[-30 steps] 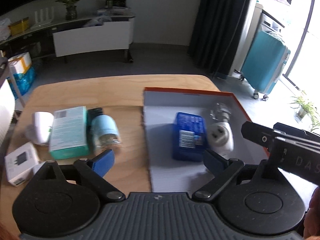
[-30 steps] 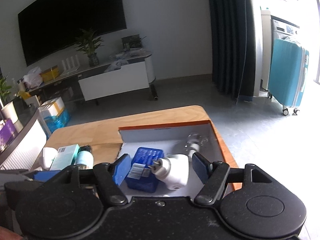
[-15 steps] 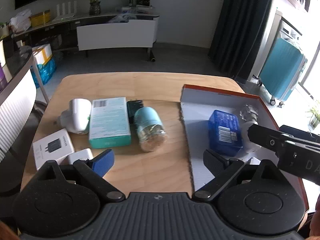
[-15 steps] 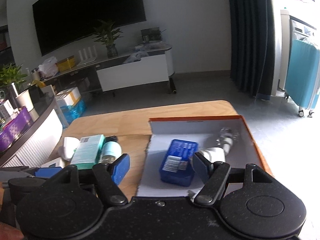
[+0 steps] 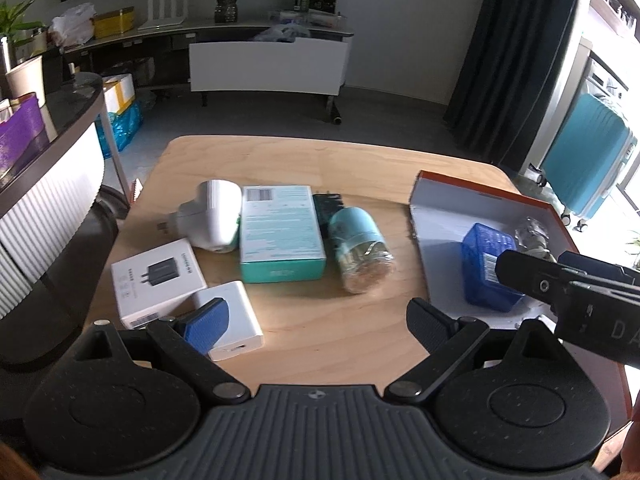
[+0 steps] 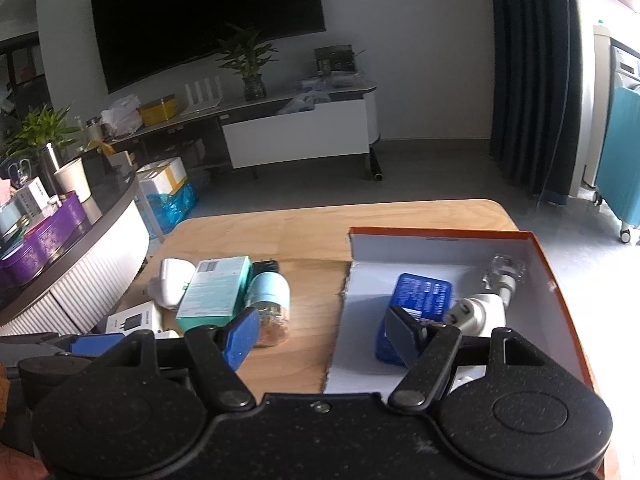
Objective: Organize rigid objects
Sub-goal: 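Move both grippers back toward the remaining chargers on the table, then grasp the black-and-white charger box with the left gripper while the right grasps the white charger brick, then carry the charger box and white charger brick over the open white box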
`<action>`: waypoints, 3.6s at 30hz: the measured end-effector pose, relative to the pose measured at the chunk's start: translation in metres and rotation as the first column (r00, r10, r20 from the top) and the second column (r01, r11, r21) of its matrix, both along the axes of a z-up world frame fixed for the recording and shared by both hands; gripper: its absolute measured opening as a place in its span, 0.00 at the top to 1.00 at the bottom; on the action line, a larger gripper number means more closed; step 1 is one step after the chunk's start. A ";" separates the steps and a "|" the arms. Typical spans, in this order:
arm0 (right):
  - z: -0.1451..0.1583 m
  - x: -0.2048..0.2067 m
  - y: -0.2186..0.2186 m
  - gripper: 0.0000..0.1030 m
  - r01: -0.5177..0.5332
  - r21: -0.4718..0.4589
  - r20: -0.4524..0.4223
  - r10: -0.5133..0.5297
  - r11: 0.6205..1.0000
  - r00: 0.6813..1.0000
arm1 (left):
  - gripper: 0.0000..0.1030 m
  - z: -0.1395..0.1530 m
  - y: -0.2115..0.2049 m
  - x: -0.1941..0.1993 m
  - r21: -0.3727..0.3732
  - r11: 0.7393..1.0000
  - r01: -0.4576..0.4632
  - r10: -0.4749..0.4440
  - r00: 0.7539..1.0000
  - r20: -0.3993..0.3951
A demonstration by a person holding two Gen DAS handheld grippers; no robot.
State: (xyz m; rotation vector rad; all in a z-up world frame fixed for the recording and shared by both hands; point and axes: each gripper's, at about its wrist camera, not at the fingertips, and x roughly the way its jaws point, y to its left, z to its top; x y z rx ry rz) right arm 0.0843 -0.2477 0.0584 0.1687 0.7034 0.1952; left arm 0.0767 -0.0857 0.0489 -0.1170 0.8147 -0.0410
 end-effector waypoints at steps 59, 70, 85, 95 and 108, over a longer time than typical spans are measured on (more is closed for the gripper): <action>-0.046 0.009 0.088 0.18 -0.242 -0.008 -0.095 0.240 0.970 0.966 | 0.00 -0.058 0.103 0.058 0.010 0.949 -0.315 0.315 0.943 -0.104; -0.056 0.018 0.130 0.19 -0.363 -0.040 -0.113 0.356 0.931 0.928 | 0.23 -0.044 0.125 0.028 -0.045 0.962 -0.268 0.268 0.963 -0.010; -0.079 0.044 0.188 0.52 -0.400 -0.095 -0.137 0.386 0.911 0.912 | 0.23 -0.030 0.134 -0.010 -0.050 0.963 -0.265 0.266 0.964 0.020; -0.046 0.017 0.132 0.52 -0.270 -0.073 -0.072 0.265 0.960 0.961 | 0.23 -0.022 0.099 -0.022 -0.040 0.985 -0.169 0.171 0.984 0.056; -0.026 -0.017 0.080 0.52 -0.161 -0.069 -0.035 0.159 0.984 0.987 | 0.23 -0.013 0.067 -0.035 -0.039 0.994 -0.101 0.104 0.992 0.076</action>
